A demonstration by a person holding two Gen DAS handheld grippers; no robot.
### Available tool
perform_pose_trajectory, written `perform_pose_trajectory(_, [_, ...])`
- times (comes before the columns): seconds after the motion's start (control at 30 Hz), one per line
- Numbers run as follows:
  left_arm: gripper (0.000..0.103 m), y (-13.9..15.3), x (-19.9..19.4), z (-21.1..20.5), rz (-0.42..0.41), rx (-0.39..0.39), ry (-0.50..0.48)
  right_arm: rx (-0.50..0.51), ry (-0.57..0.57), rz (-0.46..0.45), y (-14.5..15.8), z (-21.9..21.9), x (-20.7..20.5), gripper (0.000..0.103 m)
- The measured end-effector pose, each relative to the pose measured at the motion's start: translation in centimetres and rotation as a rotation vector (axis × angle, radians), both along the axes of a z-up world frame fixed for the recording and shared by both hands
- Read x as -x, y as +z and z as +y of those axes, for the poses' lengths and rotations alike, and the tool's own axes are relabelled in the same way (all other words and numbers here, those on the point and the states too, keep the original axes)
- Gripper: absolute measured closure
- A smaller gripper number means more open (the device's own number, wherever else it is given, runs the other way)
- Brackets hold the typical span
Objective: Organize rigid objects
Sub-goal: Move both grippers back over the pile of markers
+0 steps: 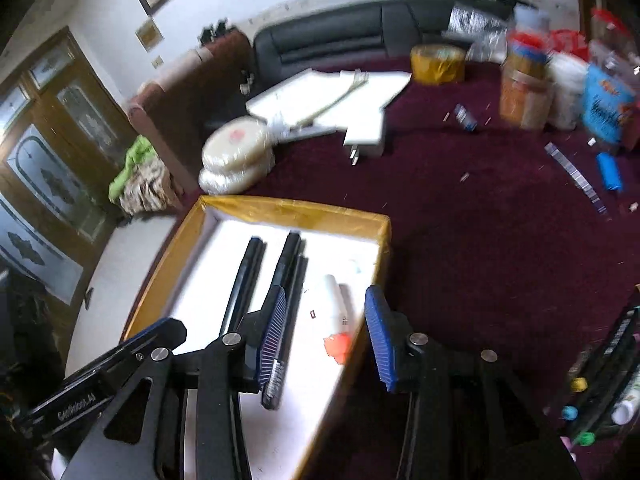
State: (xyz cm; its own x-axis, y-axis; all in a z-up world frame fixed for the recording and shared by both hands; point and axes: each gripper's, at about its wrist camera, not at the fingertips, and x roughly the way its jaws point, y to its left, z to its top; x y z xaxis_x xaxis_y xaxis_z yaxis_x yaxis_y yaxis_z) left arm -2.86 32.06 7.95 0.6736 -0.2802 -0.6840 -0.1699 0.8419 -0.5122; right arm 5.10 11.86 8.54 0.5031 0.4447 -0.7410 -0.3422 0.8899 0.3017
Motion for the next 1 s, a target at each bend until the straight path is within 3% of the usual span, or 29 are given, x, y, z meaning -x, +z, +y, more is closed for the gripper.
perform_pose_trajectory(0.1, [0.046, 1.3, 1.1, -2.0, -0.050, -0.029, -0.010, 0.009, -0.039, -0.119, 1.8, -2.3, 1.9, 0.057])
perform_pose_trajectory(0.27, [0.045, 2.7, 2.4, -6.7, -0.108, -0.059, -0.062, 0.066, -0.171, -0.365, 3.7, -7.9, 5.8, 0.023])
perform_pose_trajectory(0.3, [0.045, 2.8, 2.5, -7.6, -0.114, -0.064, -0.072, 0.069, -0.193, -0.390, 3.8, -9.3, 6.3, 0.023])
perform_pose_trajectory(0.5, [0.044, 2.5, 3.3, -13.7, -0.121, -0.114, -0.171, -0.019, -0.322, -0.333, 2.3, -18.3, 6.0, 0.023])
perform_pose_trajectory(0.77, [0.044, -0.2, 1.7, -21.0, -0.051, -0.216, -0.317, -0.118, -0.553, -0.284, -0.4, -30.3, 6.5, 0.023])
perform_pose_trajectory(0.87, [0.044, -1.3, 1.4, -23.4, -0.029, -0.272, -0.366, -0.115, -0.592, -0.300, -1.3, -32.5, 7.1, 0.023])
perform_pose_trajectory(1.0, [0.044, -2.7, 0.4, -24.6, 0.026, -0.277, -0.382, -0.137, -0.620, -0.326, -2.3, -34.7, 7.5, 0.023])
